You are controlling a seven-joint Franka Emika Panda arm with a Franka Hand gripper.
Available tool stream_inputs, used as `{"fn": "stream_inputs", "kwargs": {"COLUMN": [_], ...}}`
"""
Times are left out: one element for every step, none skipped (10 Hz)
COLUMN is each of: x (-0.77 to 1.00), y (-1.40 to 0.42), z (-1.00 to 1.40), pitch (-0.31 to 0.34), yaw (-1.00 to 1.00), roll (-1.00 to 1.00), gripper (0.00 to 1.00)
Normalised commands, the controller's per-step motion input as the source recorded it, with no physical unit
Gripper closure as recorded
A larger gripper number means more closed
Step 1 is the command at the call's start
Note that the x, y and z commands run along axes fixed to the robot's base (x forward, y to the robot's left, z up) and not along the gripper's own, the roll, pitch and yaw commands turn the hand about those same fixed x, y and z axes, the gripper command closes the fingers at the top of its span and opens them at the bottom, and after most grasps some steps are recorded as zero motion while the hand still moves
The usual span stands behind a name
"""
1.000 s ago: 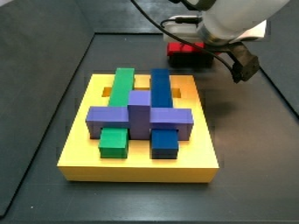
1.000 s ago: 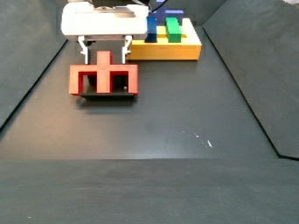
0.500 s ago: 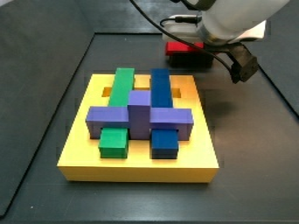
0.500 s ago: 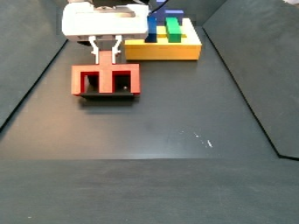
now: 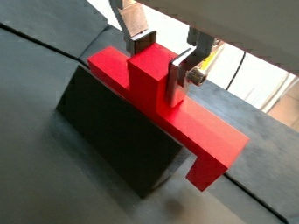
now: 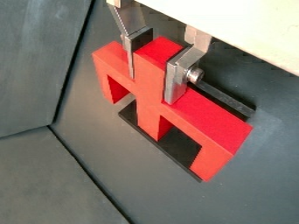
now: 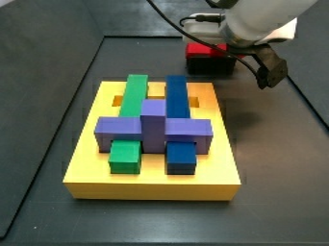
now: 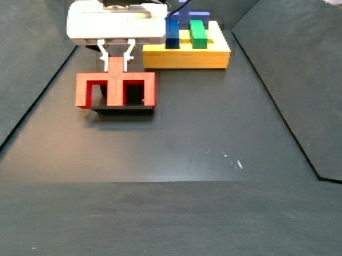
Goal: Pick up the red object. Move up. Place the red object on the fixture. Regrasp the red object. Move to above the board. Insert the red object.
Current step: Regrasp the red object, then move to above the board.
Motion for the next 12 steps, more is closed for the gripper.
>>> {"fn": "stream_inputs", "kwargs": {"x": [0.00, 0.00, 0.00, 0.00, 0.00, 0.00, 0.00, -0.01, -0.03, -0.03, -0.02, -0.02], "y": [0.00, 0.00, 0.00, 0.00, 0.00, 0.00, 0.00, 0.00, 0.01, 0.02, 0.01, 0.00], "z": [0.00, 0.00, 0.00, 0.00, 0.00, 0.00, 1.40, 1.40, 1.40, 1.40, 1.40, 1.40], "pitch": [0.000, 0.000, 0.000, 0.000, 0.000, 0.000, 0.000, 0.003, -0.011, 0.022, 0.056, 0.076], "yaw": [0.00, 0.00, 0.00, 0.00, 0.00, 0.00, 0.00, -0.09, -0.07, -0.05, -0.05, -0.03], "roll": [0.00, 0.00, 0.00, 0.00, 0.00, 0.00, 0.00, -0.01, -0.06, -0.03, -0.03, -0.01], "gripper": [1.00, 1.00, 1.00, 1.00, 1.00, 1.00, 1.00, 1.00, 1.00, 1.00, 1.00, 1.00]}}
